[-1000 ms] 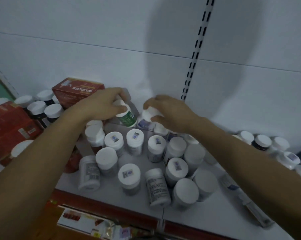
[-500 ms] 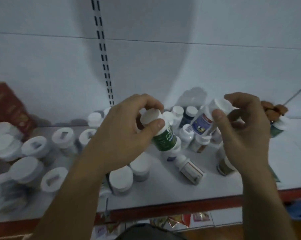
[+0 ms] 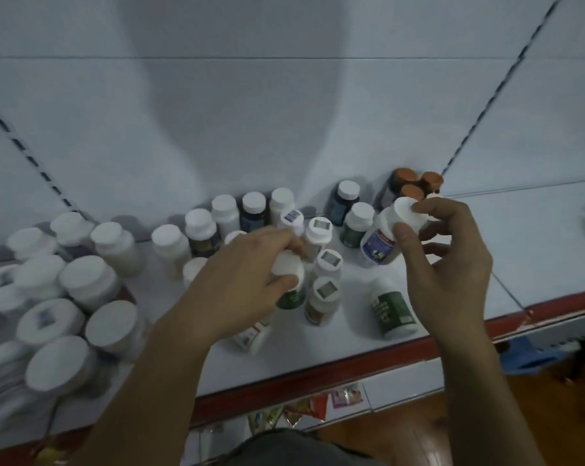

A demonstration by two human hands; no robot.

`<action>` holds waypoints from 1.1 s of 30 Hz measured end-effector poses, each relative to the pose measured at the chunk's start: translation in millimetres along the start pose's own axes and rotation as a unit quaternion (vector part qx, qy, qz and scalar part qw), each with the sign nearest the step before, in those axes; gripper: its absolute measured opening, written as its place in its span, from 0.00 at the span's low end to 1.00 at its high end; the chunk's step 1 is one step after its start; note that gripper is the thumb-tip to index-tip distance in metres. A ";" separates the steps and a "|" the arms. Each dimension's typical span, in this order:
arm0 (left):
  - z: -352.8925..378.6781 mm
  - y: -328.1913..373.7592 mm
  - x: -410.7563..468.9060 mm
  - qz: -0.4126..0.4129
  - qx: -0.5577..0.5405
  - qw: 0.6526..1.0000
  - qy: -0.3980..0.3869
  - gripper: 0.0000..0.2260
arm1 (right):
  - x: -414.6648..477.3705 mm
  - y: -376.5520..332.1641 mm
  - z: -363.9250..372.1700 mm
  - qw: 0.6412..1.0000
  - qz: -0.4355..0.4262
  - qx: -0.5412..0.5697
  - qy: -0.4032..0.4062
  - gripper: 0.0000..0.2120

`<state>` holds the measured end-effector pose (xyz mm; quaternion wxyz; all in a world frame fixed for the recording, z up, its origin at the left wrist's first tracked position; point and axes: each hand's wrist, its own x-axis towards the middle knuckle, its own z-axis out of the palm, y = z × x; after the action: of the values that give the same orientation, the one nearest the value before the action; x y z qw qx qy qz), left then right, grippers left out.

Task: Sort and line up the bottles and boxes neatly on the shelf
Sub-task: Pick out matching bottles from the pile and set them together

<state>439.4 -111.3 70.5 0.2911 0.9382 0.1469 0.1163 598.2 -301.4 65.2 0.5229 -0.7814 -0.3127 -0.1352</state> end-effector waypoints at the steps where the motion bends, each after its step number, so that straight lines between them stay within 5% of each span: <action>1: 7.5 -2.4 1.7 -0.016 0.022 1.000 -0.009 0.14 | 3.6 7.1 -1.5 1.000 0.008 -0.008 -0.017 0.11; 8: 42.9 -7.9 -4.1 -0.071 -0.012 0.996 0.057 0.18 | 7.2 52.2 22.5 0.972 -0.027 -0.091 -0.214 0.08; 14: 26.7 -11.3 -44.0 -0.182 0.022 0.966 0.183 0.10 | 13.1 39.6 30.5 0.981 -0.092 -0.063 -0.156 0.03; 21: 55.6 -15.9 -58.7 -0.412 0.000 0.911 -0.035 0.39 | 7.3 -14.4 83.6 0.924 -0.239 0.041 -0.296 0.03; 25: 80.2 -21.2 -68.9 -0.397 -0.009 0.914 0.088 0.36 | 0.6 -28.1 106.1 0.898 -0.255 0.096 -0.347 0.04; 29: 81.0 -23.6 -76.7 -0.270 -0.015 0.940 0.206 0.23 | 6.0 -26.1 116.4 0.886 -0.257 0.065 -0.380 0.05; 33: 89.1 -32.3 -65.2 -0.174 -0.012 0.956 0.235 0.23 | 18.0 -17.0 116.4 0.882 -0.235 0.058 -0.403 0.07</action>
<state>399.1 -153.9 -28.5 0.2750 0.8405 0.3713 0.2830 587.8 -185.9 38.9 0.3491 -0.6399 -0.6786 0.0908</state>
